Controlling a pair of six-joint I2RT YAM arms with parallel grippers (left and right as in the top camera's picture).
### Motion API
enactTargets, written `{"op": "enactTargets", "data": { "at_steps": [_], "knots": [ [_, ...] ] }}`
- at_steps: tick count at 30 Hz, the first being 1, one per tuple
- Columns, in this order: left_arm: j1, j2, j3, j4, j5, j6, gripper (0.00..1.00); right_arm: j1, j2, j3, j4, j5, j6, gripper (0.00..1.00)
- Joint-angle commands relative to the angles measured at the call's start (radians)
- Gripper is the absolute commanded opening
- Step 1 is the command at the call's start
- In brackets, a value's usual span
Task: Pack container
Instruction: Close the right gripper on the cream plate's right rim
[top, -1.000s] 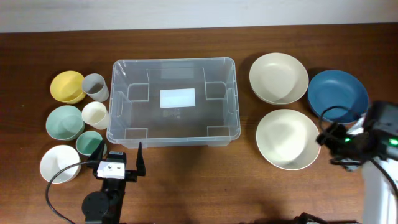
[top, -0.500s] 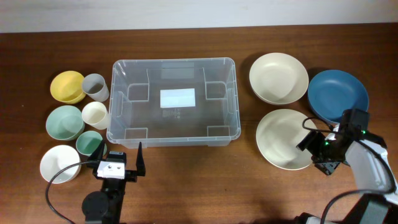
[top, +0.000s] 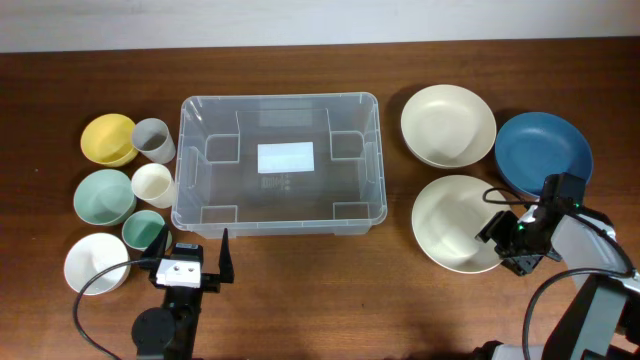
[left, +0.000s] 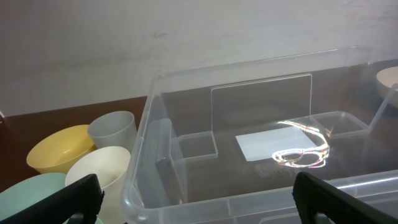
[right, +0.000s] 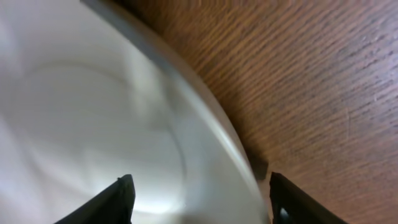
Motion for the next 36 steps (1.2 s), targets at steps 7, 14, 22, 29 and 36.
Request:
{"op": "enactTargets", "data": {
  "at_steps": [7, 14, 22, 29, 36],
  "knots": [
    [0.005, -0.008, -0.002, -0.009, -0.007, 0.013, 1.0, -0.003, 0.012, -0.025, 0.013, -0.003, -0.004, 0.64],
    [0.005, -0.008, -0.002, -0.009, -0.007, 0.013, 1.0, -0.003, 0.012, -0.027, 0.027, 0.013, -0.004, 0.63],
    [0.005, -0.008, -0.002, -0.009, -0.007, 0.013, 1.0, -0.003, 0.012, -0.028, 0.048, 0.017, -0.004, 0.63],
    [0.005, -0.008, -0.002, -0.009, -0.007, 0.013, 1.0, -0.003, 0.012, -0.051, 0.067, 0.025, -0.003, 0.63],
    [0.005, -0.008, -0.002, -0.009, -0.007, 0.013, 1.0, -0.003, 0.012, -0.06, 0.072, 0.028, 0.016, 0.61]
  ]
}}
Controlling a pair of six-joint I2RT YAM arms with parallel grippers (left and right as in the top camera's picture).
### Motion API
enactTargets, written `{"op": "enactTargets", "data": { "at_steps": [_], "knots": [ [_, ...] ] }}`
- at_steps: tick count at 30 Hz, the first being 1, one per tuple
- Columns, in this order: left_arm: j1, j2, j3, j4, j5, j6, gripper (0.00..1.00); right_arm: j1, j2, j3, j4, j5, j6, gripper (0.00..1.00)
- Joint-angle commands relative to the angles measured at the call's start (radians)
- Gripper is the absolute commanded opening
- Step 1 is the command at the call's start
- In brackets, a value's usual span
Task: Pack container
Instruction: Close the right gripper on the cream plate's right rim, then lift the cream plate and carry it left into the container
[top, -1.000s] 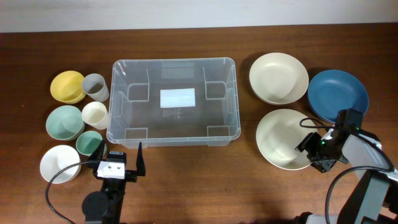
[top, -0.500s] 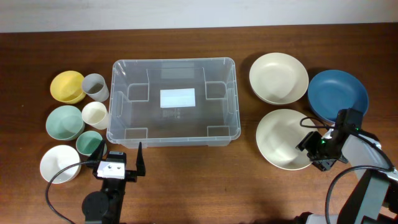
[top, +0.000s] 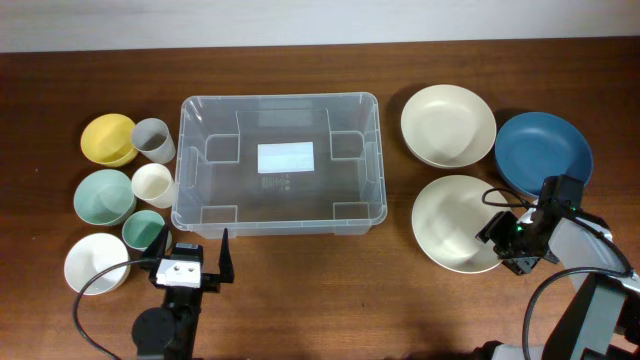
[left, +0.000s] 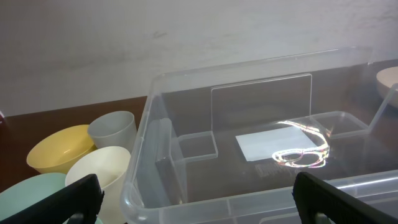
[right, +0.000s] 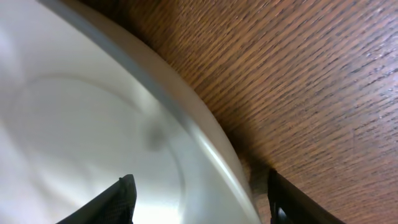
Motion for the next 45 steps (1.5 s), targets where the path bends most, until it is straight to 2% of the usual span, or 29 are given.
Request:
{"op": "enactTargets", "data": {
  "at_steps": [1, 3, 8, 10, 11, 15, 18, 27, 32, 35, 40, 45],
  "knots": [
    [0.005, -0.009, -0.002, -0.009, -0.007, 0.013, 1.0, -0.003, 0.012, -0.03, 0.01, 0.02, 0.012, 0.57],
    [0.005, -0.009, -0.002, -0.009, -0.007, 0.013, 1.0, -0.003, 0.012, -0.03, 0.01, 0.02, 0.012, 0.53],
    [0.005, -0.009, -0.002, -0.009, -0.007, 0.013, 1.0, -0.003, 0.012, -0.03, 0.009, 0.02, 0.012, 0.51],
    [0.005, -0.009, -0.002, -0.009, -0.007, 0.013, 1.0, -0.003, 0.012, -0.03, 0.009, 0.018, 0.012, 0.4],
    [0.005, -0.009, -0.002, -0.009, -0.007, 0.013, 1.0, -0.003, 0.012, -0.03, 0.009, 0.014, 0.012, 0.27],
    [0.005, -0.009, -0.002, -0.009, -0.007, 0.013, 1.0, -0.003, 0.012, -0.03, 0.009, -0.011, 0.012, 0.21],
    [0.005, -0.009, -0.002, -0.009, -0.007, 0.013, 1.0, -0.003, 0.012, -0.029, 0.008, -0.038, 0.012, 0.04],
    [0.005, -0.009, -0.002, -0.009, -0.007, 0.013, 1.0, -0.005, 0.001, 0.005, -0.045, -0.179, 0.011, 0.04],
    [0.005, -0.009, -0.002, -0.009, -0.007, 0.013, 1.0, -0.007, -0.045, 0.053, -0.111, -0.193, 0.008, 0.04],
    [0.005, -0.009, -0.002, -0.009, -0.007, 0.013, 1.0, -0.028, -0.1, 0.097, -0.172, -0.214, -0.002, 0.04],
    [0.005, -0.009, -0.002, -0.009, -0.007, 0.013, 1.0, -0.1, -0.236, 0.16, -0.227, -0.434, -0.044, 0.04],
    [0.005, -0.009, -0.002, -0.009, -0.007, 0.013, 1.0, -0.085, -0.382, 0.222, -0.232, -0.491, 0.013, 0.04]
  ]
}}
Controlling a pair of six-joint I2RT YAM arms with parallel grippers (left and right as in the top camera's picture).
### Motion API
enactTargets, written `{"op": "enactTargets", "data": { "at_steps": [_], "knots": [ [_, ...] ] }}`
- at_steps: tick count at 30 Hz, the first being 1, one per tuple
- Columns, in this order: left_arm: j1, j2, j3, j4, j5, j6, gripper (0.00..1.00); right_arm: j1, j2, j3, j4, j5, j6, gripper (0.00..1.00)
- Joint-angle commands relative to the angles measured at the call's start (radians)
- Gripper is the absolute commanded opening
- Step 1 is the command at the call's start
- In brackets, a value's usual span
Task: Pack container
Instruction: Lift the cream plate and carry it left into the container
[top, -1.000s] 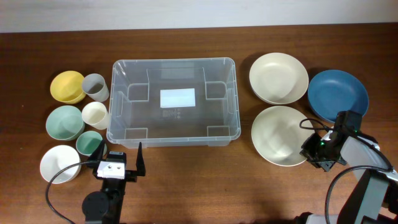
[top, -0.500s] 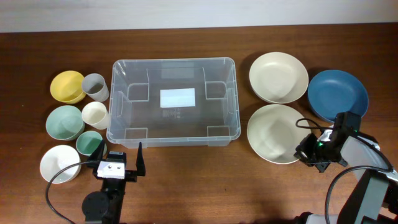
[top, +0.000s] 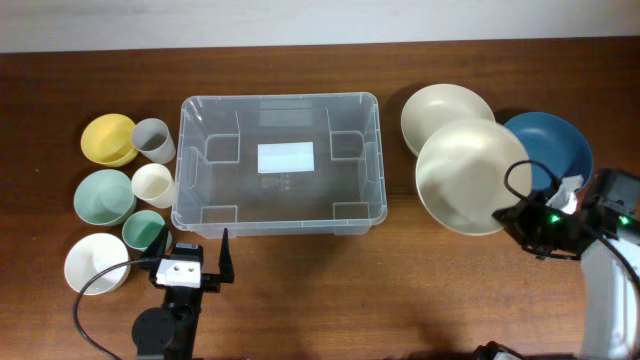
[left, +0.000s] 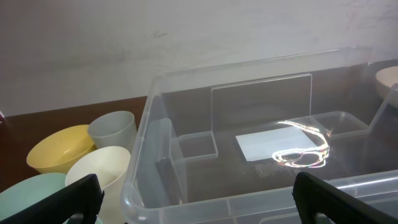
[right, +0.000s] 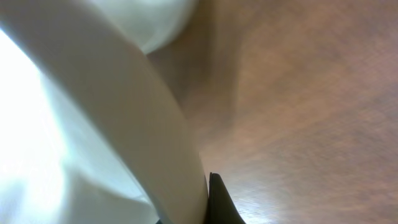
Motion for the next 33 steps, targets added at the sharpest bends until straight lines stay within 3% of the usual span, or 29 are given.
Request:
{"op": "enactTargets", "data": {
  "at_steps": [1, 6, 10, 12, 18, 26, 33],
  "knots": [
    [0.005, -0.009, -0.002, -0.008, -0.007, 0.013, 1.0, 0.024, -0.108, 0.067, 0.0, -0.093, 0.038, 0.04],
    [0.005, -0.009, -0.002, -0.008, -0.007, 0.013, 1.0, 0.172, -0.224, 0.15, 0.068, -0.033, 0.201, 0.04],
    [0.005, -0.009, -0.002, -0.008, -0.007, 0.013, 1.0, 0.433, -0.239, 0.19, 0.204, 0.135, 0.346, 0.04],
    [0.005, -0.009, -0.002, -0.008, -0.007, 0.013, 1.0, 0.656, -0.206, 0.19, 0.31, 0.333, 0.425, 0.04],
    [0.005, -0.009, -0.002, -0.008, -0.007, 0.013, 1.0, 0.996, 0.016, 0.207, 0.51, 0.575, 0.483, 0.04],
    [0.005, -0.009, -0.002, -0.008, -0.007, 0.013, 1.0, 1.106, 0.381, 0.393, 0.505, 0.639, 0.47, 0.04],
    [0.005, -0.009, -0.002, -0.008, -0.007, 0.013, 1.0, 1.114, 0.525, 0.504, 0.506, 0.637, 0.472, 0.04]
  ]
}}
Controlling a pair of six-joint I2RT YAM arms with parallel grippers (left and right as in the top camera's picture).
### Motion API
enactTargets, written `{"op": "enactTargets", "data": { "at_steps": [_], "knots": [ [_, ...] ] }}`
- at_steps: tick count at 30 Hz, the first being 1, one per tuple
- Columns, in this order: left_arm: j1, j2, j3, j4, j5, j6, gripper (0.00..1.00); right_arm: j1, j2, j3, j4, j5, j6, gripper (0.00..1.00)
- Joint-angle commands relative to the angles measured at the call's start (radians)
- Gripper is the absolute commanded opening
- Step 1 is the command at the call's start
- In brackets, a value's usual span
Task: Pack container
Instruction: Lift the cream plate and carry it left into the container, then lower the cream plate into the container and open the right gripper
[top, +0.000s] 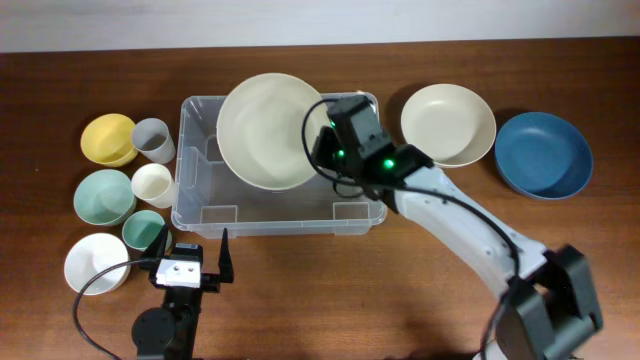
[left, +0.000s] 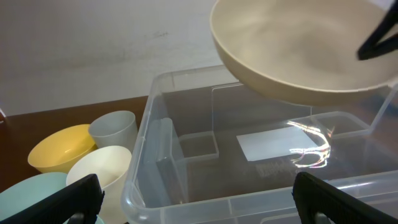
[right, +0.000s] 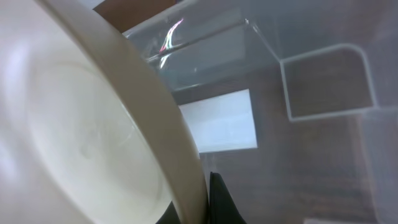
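A cream plate (top: 265, 130) hangs above the clear plastic container (top: 200, 215), over its left-centre part. My right gripper (top: 322, 150) is shut on the plate's right rim; in the right wrist view the plate (right: 93, 143) fills the left side, above the container floor and its white label (right: 221, 121). The left wrist view shows the plate (left: 298, 56) held over the container (left: 186, 186). My left gripper (top: 190, 262) rests open at the table's front, its fingertips (left: 74, 196) wide apart in front of the container.
Left of the container stand a yellow bowl (top: 108, 139), a grey cup (top: 153, 139), a white cup (top: 153, 184), a green bowl (top: 103, 196), a small teal cup (top: 143, 230) and a white bowl (top: 95, 265). To the right sit a second cream plate (top: 448, 124) and a blue plate (top: 543, 154).
My right gripper carried the cream plate from the right of the container to above the container's left-centre. The left arm has not moved.
My right gripper was open around the rim of the near cream plate lying on the table. Then it held that plate lifted, overlapping the other cream plate and the blue one. Now the plate hangs over the container.
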Motion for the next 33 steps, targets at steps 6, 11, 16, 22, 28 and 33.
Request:
{"op": "enactTargets", "data": {
  "at_steps": [6, 11, 16, 22, 28, 33],
  "knots": [
    [0.005, -0.008, -0.002, -0.008, -0.004, 0.013, 1.0, 0.012, 0.105, 0.063, 0.008, -0.069, 0.037, 0.04],
    [0.005, -0.008, -0.002, -0.008, -0.004, 0.013, 1.0, 0.017, 0.162, 0.063, 0.008, -0.17, 0.068, 0.04],
    [0.005, -0.008, -0.002, -0.008, -0.004, 0.013, 1.0, 0.018, 0.172, 0.063, 0.007, -0.206, 0.068, 0.04],
    [0.005, -0.008, -0.002, -0.008, -0.004, 0.013, 1.0, 0.043, 0.194, 0.063, 0.008, -0.217, 0.068, 0.04],
    [0.005, -0.008, -0.002, -0.008, -0.004, 0.013, 1.0, 0.05, 0.231, 0.063, 0.011, -0.22, 0.075, 0.04],
    [0.005, -0.008, -0.002, -0.008, -0.004, 0.013, 1.0, 0.055, 0.237, 0.063, 0.011, -0.217, 0.075, 0.04]
  ]
}}
